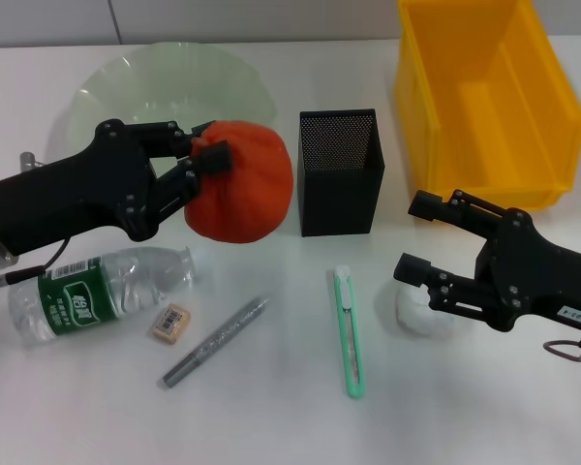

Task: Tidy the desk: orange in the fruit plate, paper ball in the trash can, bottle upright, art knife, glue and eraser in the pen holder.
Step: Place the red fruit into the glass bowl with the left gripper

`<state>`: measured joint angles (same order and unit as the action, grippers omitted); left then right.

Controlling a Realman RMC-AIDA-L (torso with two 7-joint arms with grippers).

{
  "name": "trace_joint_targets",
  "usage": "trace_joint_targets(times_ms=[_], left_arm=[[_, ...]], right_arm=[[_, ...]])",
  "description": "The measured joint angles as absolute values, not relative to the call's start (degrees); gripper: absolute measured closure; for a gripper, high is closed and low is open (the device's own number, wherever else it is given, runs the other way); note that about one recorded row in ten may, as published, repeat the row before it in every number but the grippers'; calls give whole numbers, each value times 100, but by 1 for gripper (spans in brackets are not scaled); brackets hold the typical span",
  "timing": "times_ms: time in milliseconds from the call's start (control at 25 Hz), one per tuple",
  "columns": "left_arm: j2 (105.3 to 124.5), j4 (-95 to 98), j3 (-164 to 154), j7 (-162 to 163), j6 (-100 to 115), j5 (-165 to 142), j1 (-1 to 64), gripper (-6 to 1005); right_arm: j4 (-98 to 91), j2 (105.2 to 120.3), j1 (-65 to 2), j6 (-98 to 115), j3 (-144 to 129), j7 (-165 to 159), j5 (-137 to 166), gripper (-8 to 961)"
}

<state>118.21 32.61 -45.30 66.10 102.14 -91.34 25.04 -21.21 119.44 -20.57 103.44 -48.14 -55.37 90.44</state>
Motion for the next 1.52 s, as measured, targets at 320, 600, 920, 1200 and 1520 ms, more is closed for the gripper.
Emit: trace_joint_targets(times_ms=[320, 600, 920, 1200, 1520], left_arm=[[11822, 3316, -4239, 6604, 10230, -9138, 2558, 818], [11831, 3516, -4184, 6609, 10203, -8892, 2566, 808], [11825, 3559, -4130, 6610, 9874, -8473, 2548, 797], [11830, 3560, -4021, 6610, 9548, -8467, 2602, 787], [11830, 3563, -3985, 6610, 9178, -8461, 2658, 775]], right_arm=[[-2038, 11944, -2106, 10345, -4810, -5518, 9044, 181], [-1937, 11944, -2181, 10345, -4818, -5465, 9044, 180], [-1933, 11952, -2191, 10345, -4812, -5465, 9044, 181], [-1933, 11953, -2191, 10344, -4807, -5465, 9044, 181], [-1924, 11953, -2208, 10338, -4788, -5466, 9044, 182]])
